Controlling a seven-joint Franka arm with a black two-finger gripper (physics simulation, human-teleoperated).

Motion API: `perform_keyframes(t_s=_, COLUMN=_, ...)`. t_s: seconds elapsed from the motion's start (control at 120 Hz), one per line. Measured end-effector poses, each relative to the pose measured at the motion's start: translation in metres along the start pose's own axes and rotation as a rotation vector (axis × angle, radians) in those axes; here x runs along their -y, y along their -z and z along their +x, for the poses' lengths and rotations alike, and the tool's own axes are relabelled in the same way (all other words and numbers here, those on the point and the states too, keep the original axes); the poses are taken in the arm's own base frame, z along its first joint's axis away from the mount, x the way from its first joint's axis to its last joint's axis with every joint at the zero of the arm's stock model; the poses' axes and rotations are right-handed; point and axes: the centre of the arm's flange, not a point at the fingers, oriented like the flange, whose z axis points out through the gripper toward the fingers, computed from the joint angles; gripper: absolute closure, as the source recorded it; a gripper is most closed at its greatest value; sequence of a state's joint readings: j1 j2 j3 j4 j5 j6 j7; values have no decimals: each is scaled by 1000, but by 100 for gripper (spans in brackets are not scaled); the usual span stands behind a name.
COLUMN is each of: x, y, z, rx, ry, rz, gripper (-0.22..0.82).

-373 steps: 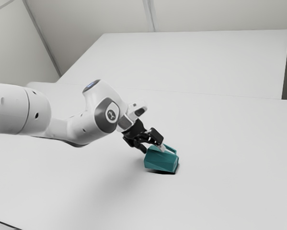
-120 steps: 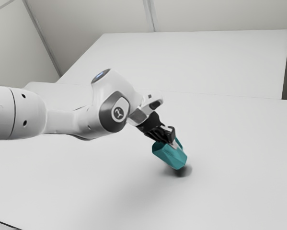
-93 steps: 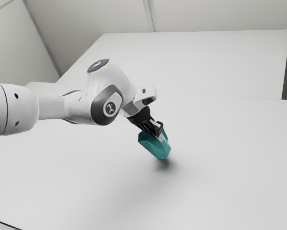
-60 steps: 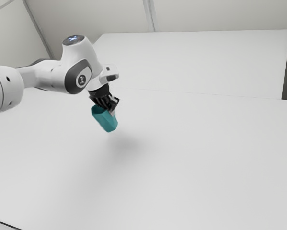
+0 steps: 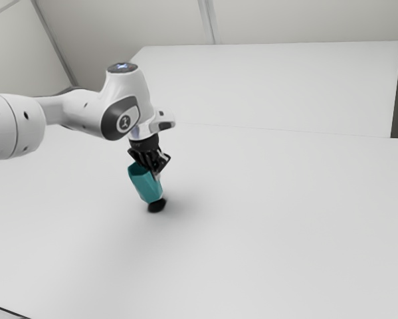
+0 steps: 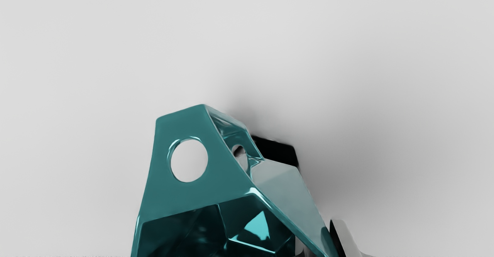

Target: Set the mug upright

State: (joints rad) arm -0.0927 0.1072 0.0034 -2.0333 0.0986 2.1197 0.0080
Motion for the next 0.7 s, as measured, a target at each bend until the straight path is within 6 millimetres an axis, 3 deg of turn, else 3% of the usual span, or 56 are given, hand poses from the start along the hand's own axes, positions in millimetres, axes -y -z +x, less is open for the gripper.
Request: perform_keyframes(t_s=0.7, x=4, y=-33, z=3, rx=26, ry=60, rz=-11, gripper=79)
